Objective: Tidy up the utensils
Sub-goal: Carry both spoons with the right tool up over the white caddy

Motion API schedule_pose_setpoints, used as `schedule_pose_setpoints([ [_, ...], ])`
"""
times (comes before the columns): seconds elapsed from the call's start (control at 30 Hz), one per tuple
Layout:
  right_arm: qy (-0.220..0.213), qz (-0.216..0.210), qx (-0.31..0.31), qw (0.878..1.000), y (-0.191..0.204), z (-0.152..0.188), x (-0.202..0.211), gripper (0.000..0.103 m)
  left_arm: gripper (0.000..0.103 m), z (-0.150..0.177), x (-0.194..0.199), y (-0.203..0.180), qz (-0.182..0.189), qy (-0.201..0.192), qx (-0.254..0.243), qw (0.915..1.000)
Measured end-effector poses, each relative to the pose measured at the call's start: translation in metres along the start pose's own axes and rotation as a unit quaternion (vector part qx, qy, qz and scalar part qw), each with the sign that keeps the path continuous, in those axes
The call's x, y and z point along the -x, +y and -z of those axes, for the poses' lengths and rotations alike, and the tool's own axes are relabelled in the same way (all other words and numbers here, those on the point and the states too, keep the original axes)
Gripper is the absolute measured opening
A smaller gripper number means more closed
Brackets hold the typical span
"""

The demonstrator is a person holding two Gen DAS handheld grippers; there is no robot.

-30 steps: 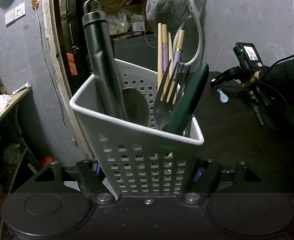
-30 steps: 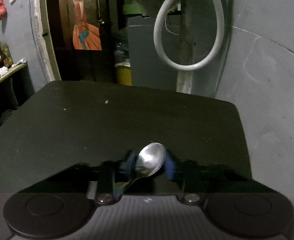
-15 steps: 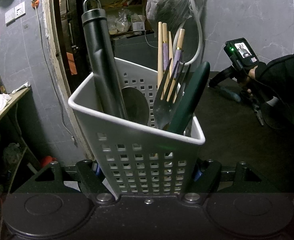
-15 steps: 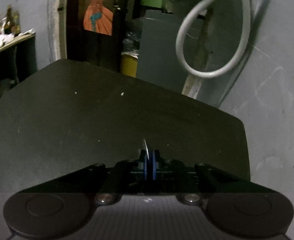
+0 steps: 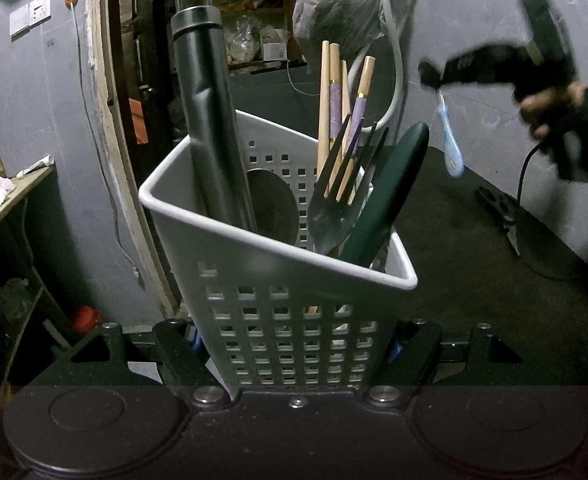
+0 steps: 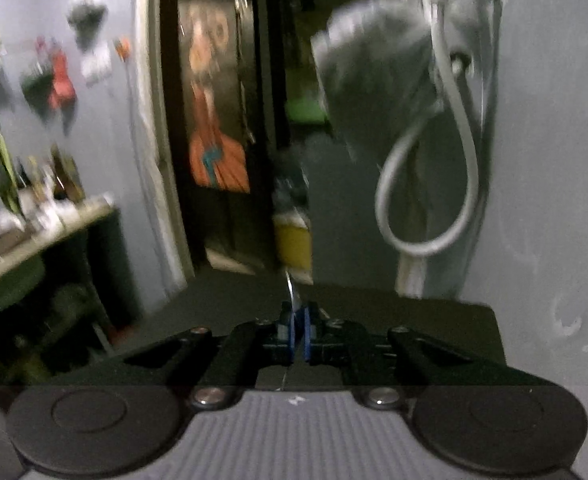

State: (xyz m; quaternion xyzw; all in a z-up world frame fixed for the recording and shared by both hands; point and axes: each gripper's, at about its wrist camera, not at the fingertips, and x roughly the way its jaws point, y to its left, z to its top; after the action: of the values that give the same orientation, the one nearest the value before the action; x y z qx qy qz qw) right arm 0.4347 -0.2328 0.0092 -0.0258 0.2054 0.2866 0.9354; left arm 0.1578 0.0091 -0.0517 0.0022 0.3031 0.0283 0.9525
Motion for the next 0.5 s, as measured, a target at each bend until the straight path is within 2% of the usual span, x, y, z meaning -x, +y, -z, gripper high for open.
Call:
schedule_pose_setpoints([
  [0.23, -0.105, -0.083, -0.023, 0.991, 0.042, -0.032, 0.079, 0.005, 0.076, 0.002, 0.0, 0.003, 0.005, -0.005, -0.001, 1.0],
  [0.5, -0.183, -0.172, -0.045, 0.967, 0.092, -0.05, 0.11, 0.006, 0.076, 0.003, 0.001, 0.002, 0.006, -0.005, -0.002, 1.0],
])
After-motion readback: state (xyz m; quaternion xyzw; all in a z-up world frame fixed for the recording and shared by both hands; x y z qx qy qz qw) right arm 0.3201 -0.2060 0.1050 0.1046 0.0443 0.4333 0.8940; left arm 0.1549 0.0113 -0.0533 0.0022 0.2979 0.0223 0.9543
